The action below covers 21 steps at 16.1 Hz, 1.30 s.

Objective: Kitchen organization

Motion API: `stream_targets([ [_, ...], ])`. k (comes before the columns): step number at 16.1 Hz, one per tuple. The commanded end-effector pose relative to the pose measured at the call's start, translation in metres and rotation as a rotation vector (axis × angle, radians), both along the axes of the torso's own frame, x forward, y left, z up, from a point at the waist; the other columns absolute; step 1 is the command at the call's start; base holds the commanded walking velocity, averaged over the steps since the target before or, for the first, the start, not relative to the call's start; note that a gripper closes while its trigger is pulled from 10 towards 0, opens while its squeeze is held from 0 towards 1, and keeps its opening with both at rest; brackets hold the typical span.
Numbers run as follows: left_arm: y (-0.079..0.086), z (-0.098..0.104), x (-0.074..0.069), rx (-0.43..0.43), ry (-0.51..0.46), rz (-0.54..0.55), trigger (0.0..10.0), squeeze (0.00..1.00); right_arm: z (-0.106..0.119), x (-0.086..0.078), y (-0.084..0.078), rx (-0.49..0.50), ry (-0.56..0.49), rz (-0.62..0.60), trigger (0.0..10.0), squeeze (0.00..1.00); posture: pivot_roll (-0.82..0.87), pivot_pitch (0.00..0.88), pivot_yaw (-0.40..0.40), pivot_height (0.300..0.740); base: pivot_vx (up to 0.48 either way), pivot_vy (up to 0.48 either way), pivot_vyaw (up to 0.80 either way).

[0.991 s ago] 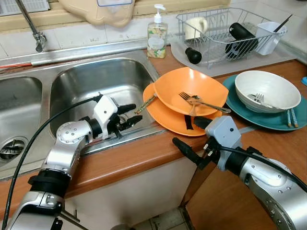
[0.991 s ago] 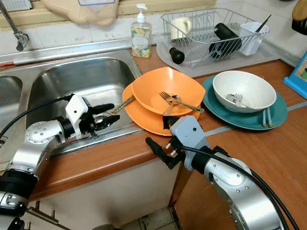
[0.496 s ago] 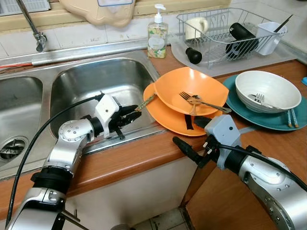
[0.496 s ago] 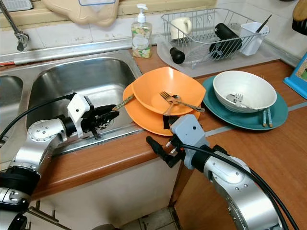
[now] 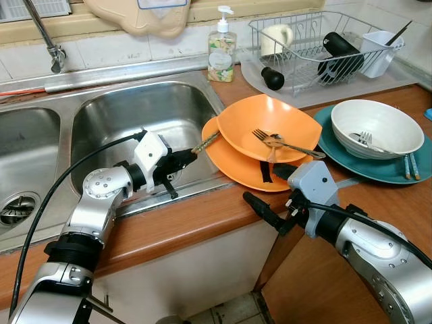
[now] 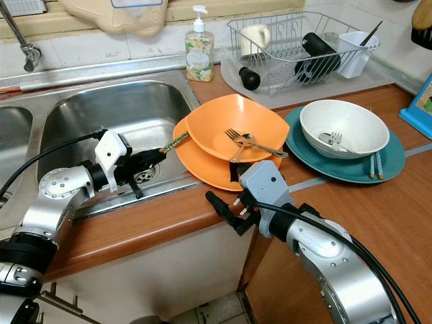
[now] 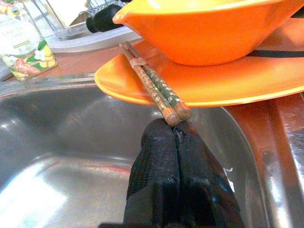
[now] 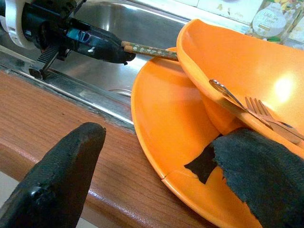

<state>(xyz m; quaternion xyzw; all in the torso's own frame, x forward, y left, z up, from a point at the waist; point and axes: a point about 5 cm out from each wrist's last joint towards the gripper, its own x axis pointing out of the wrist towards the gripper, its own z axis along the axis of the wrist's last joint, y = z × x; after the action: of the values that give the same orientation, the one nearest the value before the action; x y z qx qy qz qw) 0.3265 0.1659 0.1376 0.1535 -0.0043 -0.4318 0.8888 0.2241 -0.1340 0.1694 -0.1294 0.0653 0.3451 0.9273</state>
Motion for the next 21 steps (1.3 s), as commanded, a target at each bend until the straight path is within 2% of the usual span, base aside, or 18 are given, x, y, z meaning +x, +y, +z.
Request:
stream_targets([
  [1,0.001,0.004,0.002,0.013,-0.021,0.002,0.0,0.0,0.002,0.004,0.001,-0.013,-0.015,-0.002,10.0,0.0,-0.03,0.0,0.038,0.74,0.0,0.0,0.0],
  [7,0.006,0.007,-0.002,0.025,-0.042,0.008,0.0,0.0,0.002,0.004,0.001,-0.014,-0.017,-0.004,10.0,0.0,-0.03,0.0,0.042,0.74,0.0,0.0,0.0],
  [8,0.009,0.006,-0.004,0.049,-0.043,0.005,2.7,0.0,0.002,0.004,0.001,-0.015,-0.018,-0.004,10.0,0.0,-0.03,0.0,0.044,0.74,0.0,0.0,0.0],
  [9,0.015,0.002,-0.009,0.119,-0.031,0.008,10.0,0.0,0.002,0.005,0.001,-0.014,-0.018,-0.006,10.0,0.0,-0.03,0.0,0.041,0.74,0.0,0.0,0.0],
  [10,0.018,0.001,-0.01,0.123,-0.024,0.019,10.0,0.18,0.002,0.005,0.002,-0.012,-0.018,-0.004,10.0,0.0,-0.02,0.0,0.04,0.74,0.0,0.0,0.0],
  [11,0.02,0.001,-0.01,0.123,-0.018,0.028,10.0,0.94,0.002,0.005,0.002,-0.011,-0.018,-0.002,10.0,0.0,-0.02,0.0,0.038,0.74,0.0,0.0,0.0],
  [12,0.022,0.002,-0.011,0.104,-0.007,0.029,10.0,1.0,0.002,0.005,0.003,-0.011,-0.018,0.001,10.0,0.0,-0.02,0.0,0.037,0.74,0.0,0.0,0.0],
  [15,0.021,0.006,-0.014,0.097,0.007,0.007,10.0,1.0,0.002,0.005,0.003,-0.01,-0.02,0.002,10.0,0.0,-0.02,0.0,0.038,0.74,0.0,0.0,0.0],
  [18,0.02,0.012,-0.014,0.054,0.015,0.01,10.0,1.0,0.002,0.005,0.004,-0.008,-0.023,0.002,10.0,0.0,-0.02,0.0,0.041,0.74,0.0,0.0,0.0],
  [21,0.01,0.02,-0.012,-0.006,0.022,-0.015,10.0,1.0,0.004,0.004,0.005,-0.002,-0.031,0.013,10.0,0.0,-0.02,0.0,0.046,0.74,0.0,0.0,0.0],
])
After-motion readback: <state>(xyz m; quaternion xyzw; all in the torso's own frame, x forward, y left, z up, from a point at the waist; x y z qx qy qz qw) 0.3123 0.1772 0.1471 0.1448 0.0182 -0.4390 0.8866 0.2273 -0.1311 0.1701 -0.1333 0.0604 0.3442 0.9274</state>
